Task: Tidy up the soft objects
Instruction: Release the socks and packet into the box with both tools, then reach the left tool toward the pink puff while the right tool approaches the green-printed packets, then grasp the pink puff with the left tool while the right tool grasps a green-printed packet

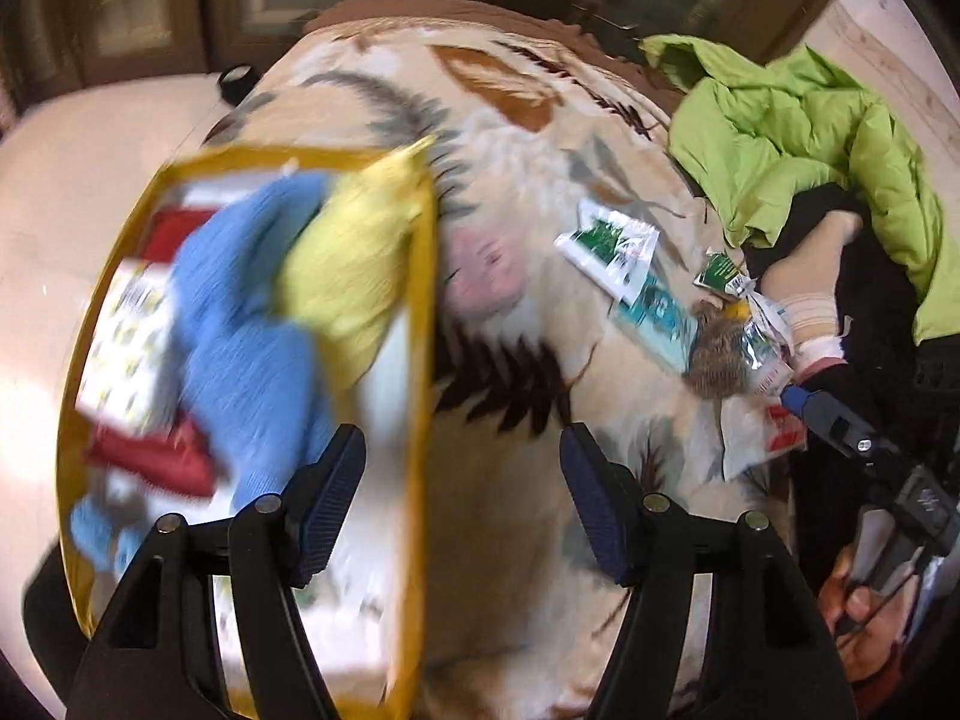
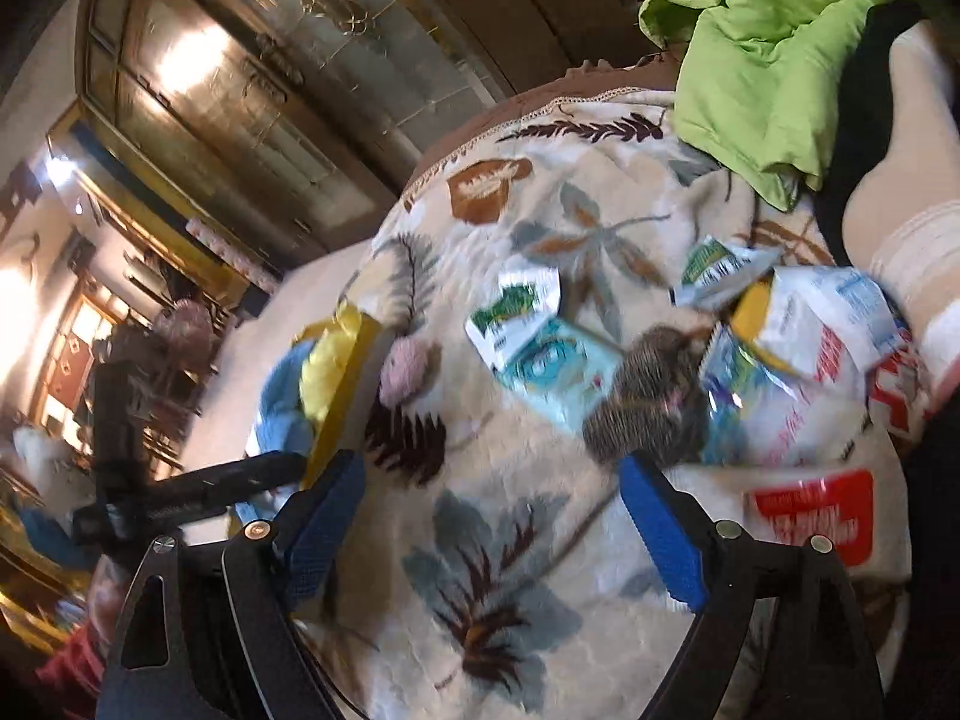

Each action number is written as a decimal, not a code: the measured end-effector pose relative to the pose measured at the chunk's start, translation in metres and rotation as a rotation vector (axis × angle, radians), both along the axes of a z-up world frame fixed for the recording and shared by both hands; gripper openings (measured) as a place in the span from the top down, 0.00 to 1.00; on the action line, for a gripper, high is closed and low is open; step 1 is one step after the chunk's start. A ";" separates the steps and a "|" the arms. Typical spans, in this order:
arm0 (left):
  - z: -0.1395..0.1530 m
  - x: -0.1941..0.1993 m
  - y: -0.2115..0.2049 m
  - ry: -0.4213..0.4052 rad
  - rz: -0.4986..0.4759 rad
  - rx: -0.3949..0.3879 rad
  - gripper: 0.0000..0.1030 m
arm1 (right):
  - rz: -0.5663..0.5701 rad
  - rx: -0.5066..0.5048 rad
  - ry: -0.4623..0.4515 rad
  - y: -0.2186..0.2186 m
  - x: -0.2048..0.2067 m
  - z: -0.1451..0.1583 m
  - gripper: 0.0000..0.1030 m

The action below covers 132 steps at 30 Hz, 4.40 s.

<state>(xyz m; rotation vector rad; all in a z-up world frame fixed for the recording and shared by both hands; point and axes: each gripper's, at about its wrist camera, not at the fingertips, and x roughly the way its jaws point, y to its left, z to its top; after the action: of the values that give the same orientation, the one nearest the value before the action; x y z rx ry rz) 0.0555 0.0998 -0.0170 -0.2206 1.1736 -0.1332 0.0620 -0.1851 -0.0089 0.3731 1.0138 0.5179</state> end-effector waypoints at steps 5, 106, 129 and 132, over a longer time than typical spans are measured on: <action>-0.008 0.029 -0.025 0.022 -0.045 0.014 0.35 | 0.008 -0.030 -0.014 0.015 0.042 0.011 0.13; -0.047 0.092 -0.026 0.159 -0.040 0.008 0.85 | 0.127 -0.329 0.086 0.065 0.149 -0.077 0.37; -0.055 0.114 -0.035 0.202 -0.010 -0.003 0.82 | 0.131 -0.398 0.104 0.053 0.164 -0.075 0.26; -0.051 0.107 -0.041 0.173 -0.020 0.020 0.86 | 0.119 -0.323 0.102 0.043 0.153 -0.069 0.57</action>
<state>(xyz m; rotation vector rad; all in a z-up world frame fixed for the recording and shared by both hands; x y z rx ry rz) 0.1624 0.0592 -0.0685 -0.2059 1.3484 -0.1216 0.2153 -0.1421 -0.0776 0.0518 1.2025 0.4349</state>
